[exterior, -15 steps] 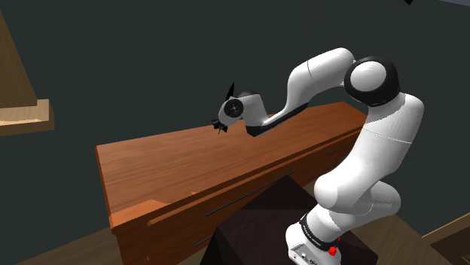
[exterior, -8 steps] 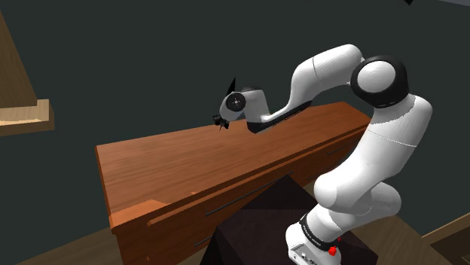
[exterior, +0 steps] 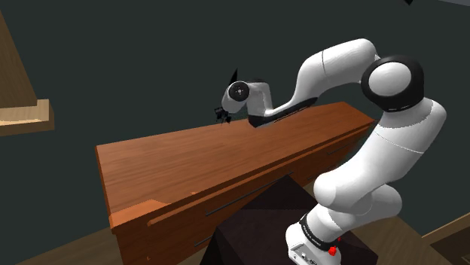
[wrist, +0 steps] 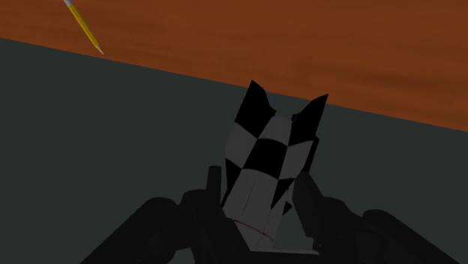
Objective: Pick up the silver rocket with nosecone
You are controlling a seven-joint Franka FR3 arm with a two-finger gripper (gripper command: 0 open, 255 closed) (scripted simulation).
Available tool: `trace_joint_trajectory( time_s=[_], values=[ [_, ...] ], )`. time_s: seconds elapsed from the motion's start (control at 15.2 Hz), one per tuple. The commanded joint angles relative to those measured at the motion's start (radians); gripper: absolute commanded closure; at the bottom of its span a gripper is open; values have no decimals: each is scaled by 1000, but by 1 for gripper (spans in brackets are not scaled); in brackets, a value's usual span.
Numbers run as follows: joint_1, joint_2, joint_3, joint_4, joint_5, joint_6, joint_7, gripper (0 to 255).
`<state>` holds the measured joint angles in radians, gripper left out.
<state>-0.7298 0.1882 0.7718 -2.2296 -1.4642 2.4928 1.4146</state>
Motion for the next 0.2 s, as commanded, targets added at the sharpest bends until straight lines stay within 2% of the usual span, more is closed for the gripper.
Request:
trace_joint_trajectory(
  time_s=[0.0,0.13],
  values=[
    [-8,-26,7,-1,40,10,-34,255],
    [-9,-28,7,-1,43,10,-36,255]
  ],
)
